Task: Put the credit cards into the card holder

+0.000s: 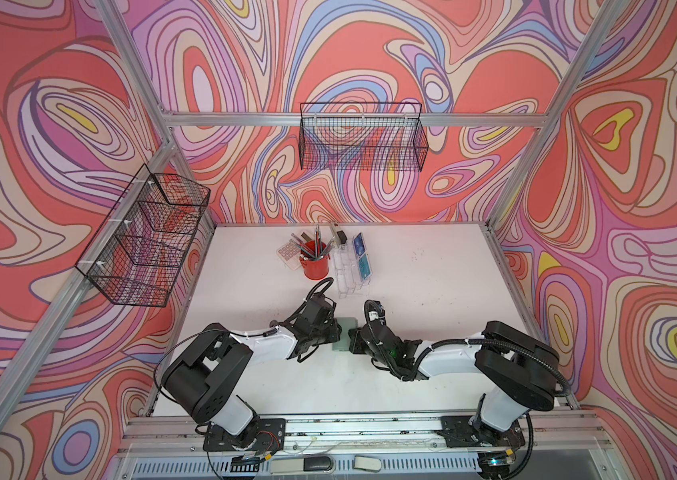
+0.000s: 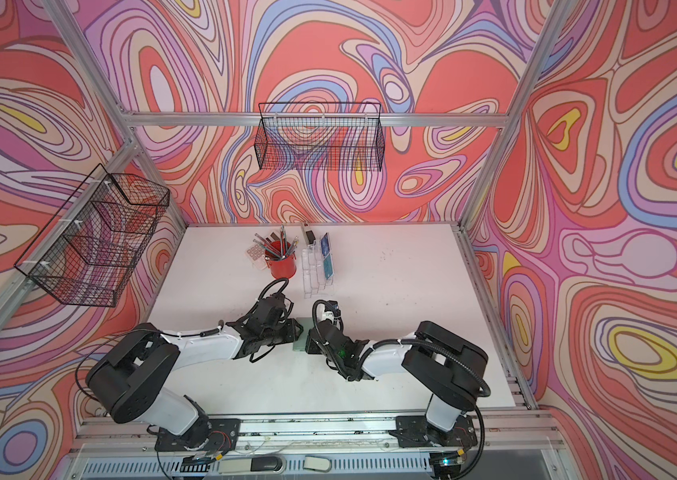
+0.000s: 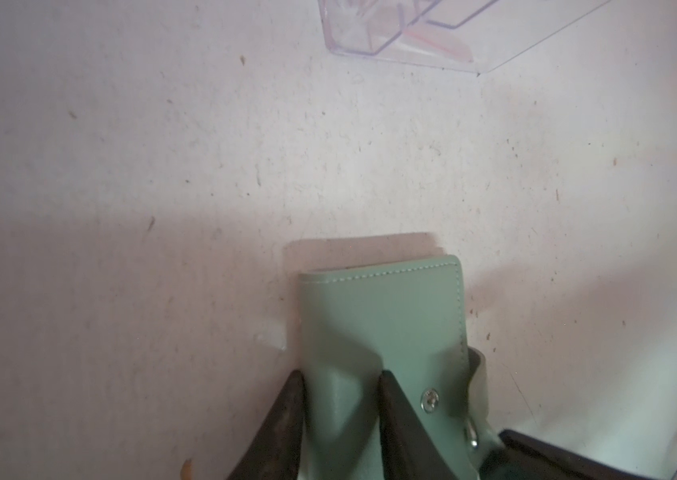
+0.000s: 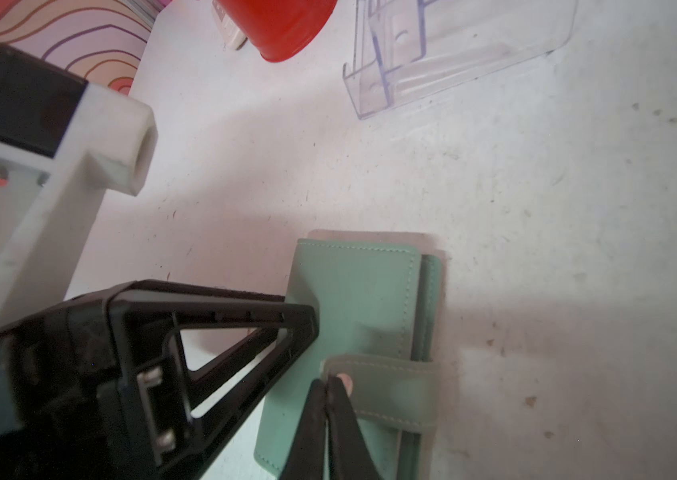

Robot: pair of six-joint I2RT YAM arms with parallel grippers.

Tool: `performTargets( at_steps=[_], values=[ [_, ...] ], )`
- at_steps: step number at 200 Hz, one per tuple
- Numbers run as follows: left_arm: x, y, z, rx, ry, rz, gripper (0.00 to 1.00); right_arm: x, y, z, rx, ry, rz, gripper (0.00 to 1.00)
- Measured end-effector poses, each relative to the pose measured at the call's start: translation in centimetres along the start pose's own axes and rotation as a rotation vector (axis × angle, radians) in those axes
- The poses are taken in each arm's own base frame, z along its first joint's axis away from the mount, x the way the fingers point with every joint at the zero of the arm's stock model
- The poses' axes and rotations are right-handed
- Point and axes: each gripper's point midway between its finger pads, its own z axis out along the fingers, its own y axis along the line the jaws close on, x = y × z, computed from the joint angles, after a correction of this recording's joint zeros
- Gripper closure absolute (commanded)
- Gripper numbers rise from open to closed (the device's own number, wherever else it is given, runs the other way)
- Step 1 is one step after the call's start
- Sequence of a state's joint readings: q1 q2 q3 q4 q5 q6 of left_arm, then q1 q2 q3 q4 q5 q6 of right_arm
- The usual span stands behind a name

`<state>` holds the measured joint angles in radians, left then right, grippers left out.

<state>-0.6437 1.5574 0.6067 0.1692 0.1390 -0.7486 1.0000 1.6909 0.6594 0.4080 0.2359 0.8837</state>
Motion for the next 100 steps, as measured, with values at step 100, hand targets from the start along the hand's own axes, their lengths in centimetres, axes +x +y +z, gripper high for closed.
performTargets(
  at_steps=[100],
  values=[
    [0.1,-0.2,0.1,0.021,-0.01,-0.001,0.68,0.4,0.3,1.1,0.023,0.038,-0.034,1.0]
  ],
)
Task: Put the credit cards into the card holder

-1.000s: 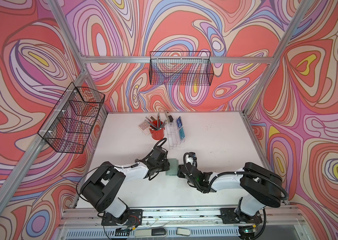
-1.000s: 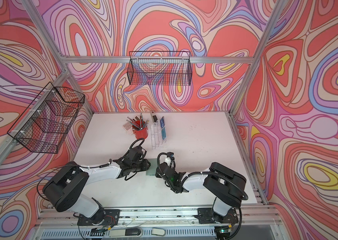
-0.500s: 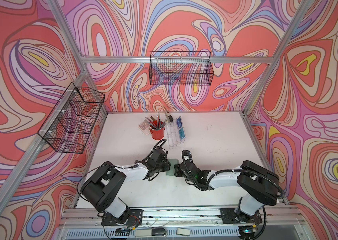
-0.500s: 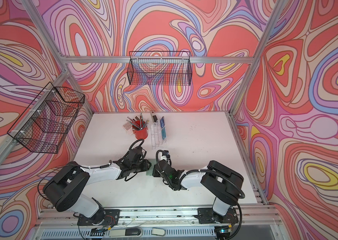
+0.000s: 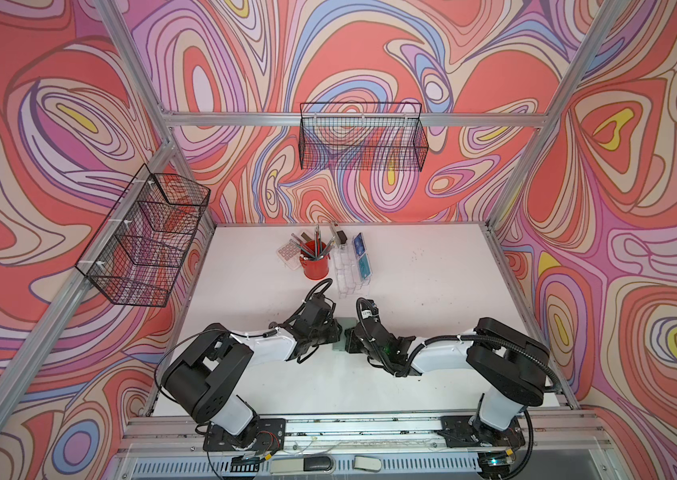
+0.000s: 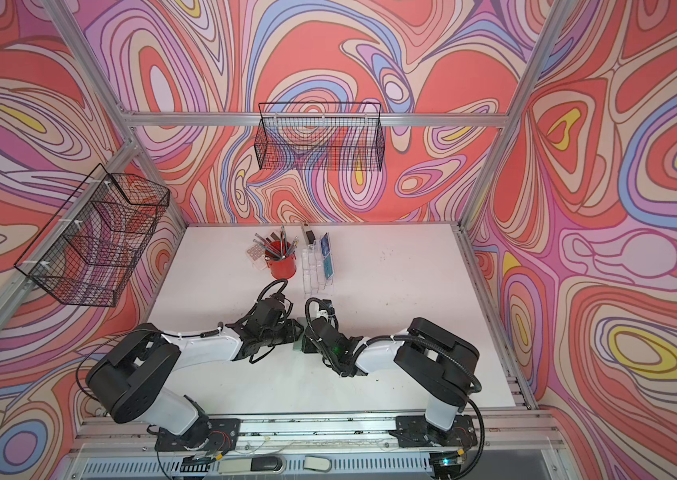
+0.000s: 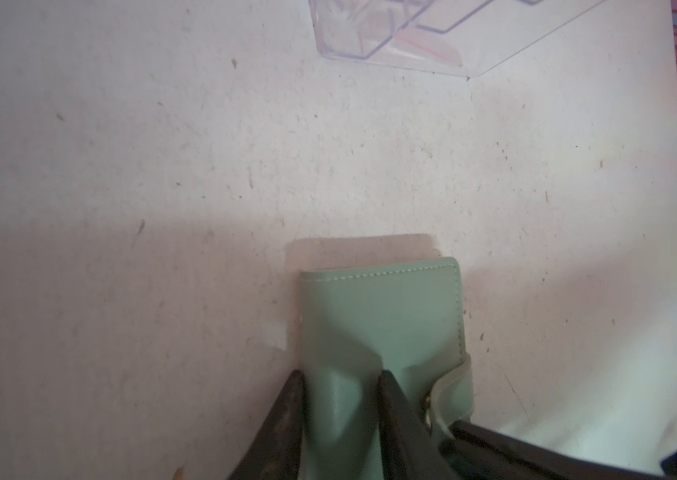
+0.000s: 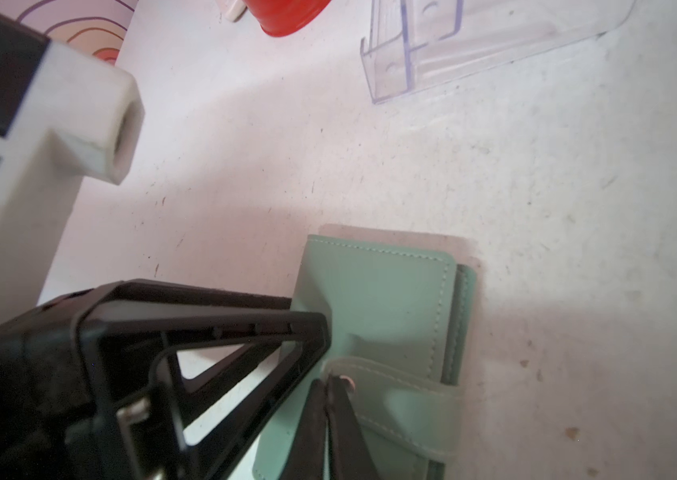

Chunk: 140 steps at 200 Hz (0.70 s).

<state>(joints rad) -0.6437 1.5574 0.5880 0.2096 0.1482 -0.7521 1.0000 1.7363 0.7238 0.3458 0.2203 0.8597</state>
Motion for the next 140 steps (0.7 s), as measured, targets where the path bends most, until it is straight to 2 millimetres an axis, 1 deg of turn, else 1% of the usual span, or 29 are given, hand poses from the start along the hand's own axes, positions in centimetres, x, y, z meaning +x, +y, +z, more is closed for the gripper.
performTargets(
  at_steps=[39,63,112,140],
  values=[
    [0.0,0.0,0.0,0.0,0.0,0.0,0.68,-0.1,-0.4,0.0,0.035,0.005,-0.007,1.0],
    [0.0,0.0,0.0,0.001,0.0,-0.001,0.67,-0.4,-0.4,-0.3,0.058,0.009,-0.014,1.0],
    [0.1,-0.1,0.0,0.023,-0.008,-0.028,0.69,-1.4,0.3,-0.5,0.121,0.038,-0.054,1.0],
    [1.0,0.3,-0.6,0.062,-0.029,-0.091,0.69,-1.6,0.4,-0.7,0.15,0.06,-0.088,1.0]
  ],
)
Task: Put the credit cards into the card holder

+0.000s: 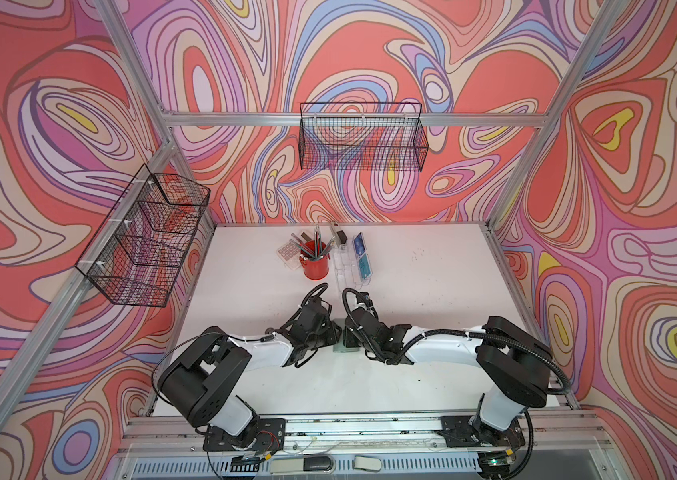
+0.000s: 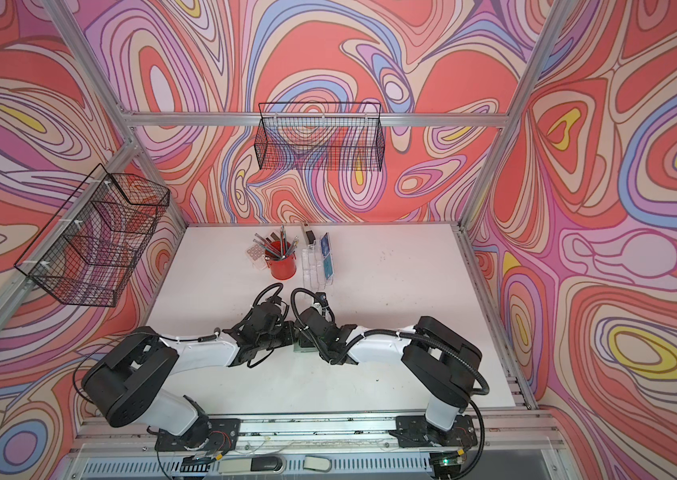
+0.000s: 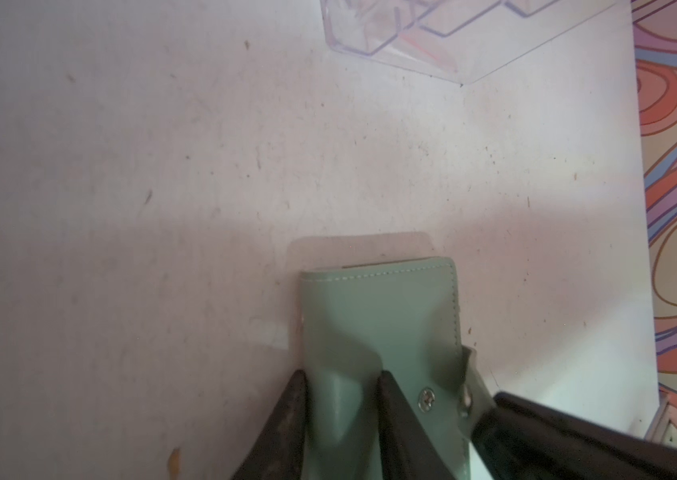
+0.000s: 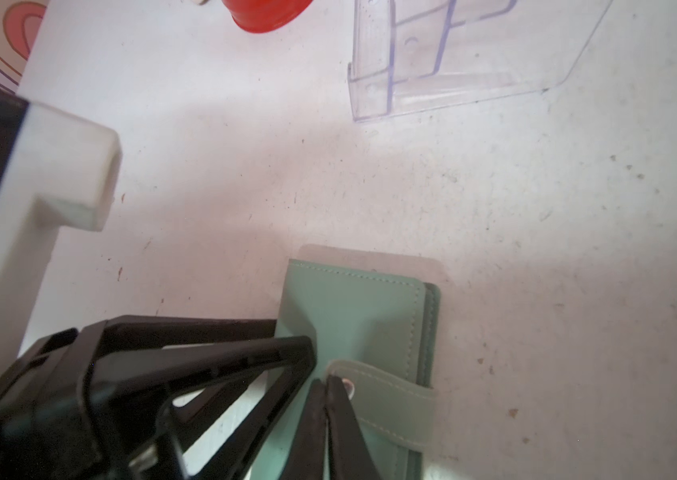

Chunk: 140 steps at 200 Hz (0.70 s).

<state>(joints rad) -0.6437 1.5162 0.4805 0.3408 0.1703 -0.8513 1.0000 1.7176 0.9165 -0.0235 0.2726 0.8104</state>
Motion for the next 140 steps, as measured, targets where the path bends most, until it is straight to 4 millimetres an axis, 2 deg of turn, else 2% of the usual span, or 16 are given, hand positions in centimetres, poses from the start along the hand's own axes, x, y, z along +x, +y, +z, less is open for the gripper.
performTargets(
  at_steps=[42,82,140],
  values=[
    [0.8,0.0,-0.5,0.089,-0.032,-0.117,0.68,0.2,-0.4,-0.1,0.023,0.028,-0.059,1.0],
    [2.2,-1.1,-0.5,0.131,-0.001,-0.155,0.7,0.7,-1.1,0.0,0.031,0.068,-0.126,1.0],
    [2.9,-0.9,-1.0,0.146,0.004,-0.204,0.69,1.4,-2.4,-0.1,0.059,0.129,-0.209,1.0]
  ],
)
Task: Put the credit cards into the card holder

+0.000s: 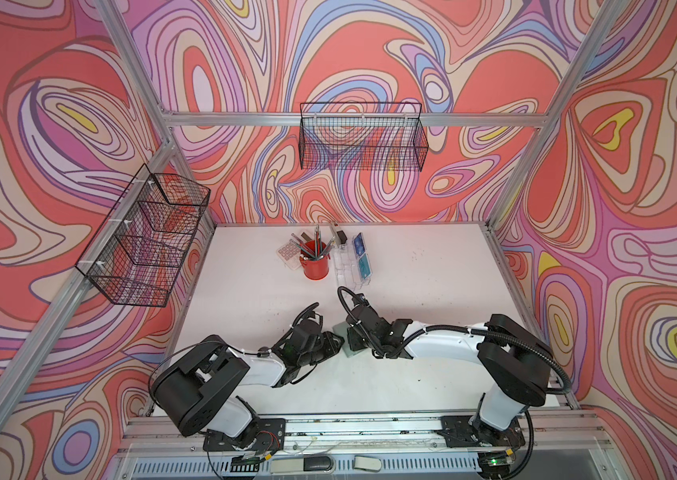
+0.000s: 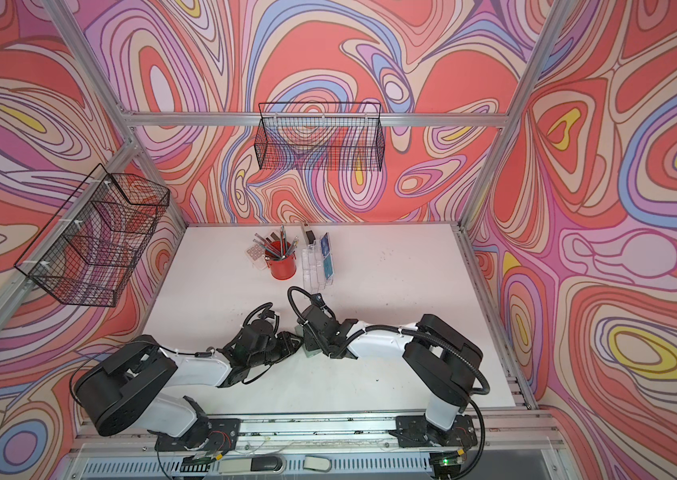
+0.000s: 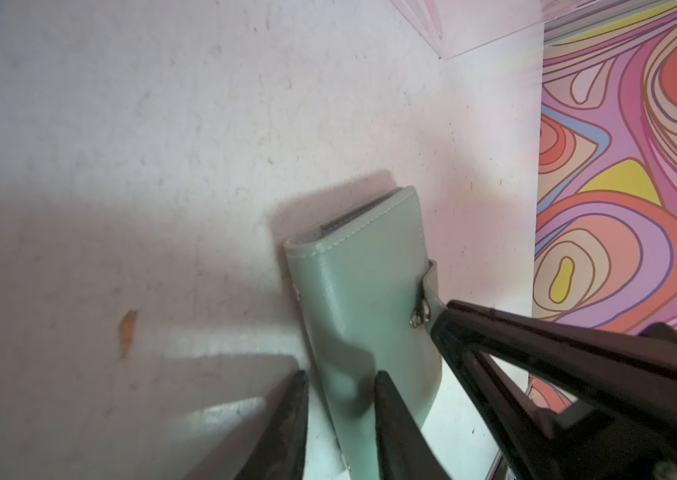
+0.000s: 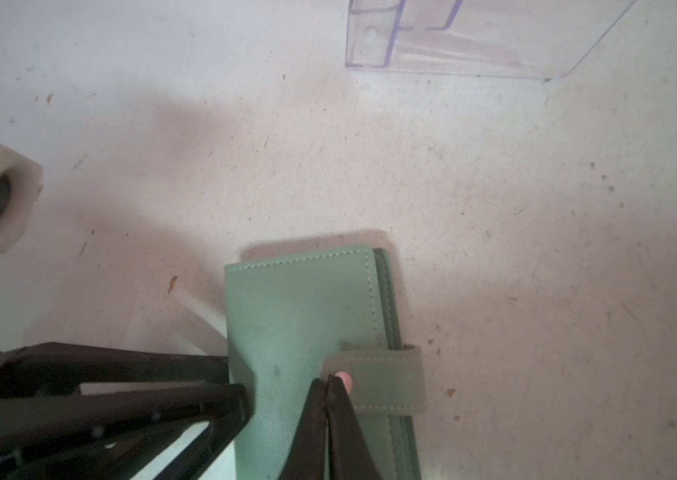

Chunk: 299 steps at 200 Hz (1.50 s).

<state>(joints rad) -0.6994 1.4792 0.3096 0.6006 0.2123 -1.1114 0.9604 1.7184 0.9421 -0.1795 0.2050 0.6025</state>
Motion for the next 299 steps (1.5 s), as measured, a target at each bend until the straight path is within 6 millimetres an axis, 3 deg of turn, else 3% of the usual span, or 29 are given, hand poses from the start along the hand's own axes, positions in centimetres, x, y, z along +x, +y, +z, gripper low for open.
performTargets(
  at_steps=[299],
  values=[
    [0.0,-0.45,0.69,0.011,0.015,0.001,0.71,-0.22,0.35,-0.79,-0.082,0.04,-0.063,1.0]
  ],
)
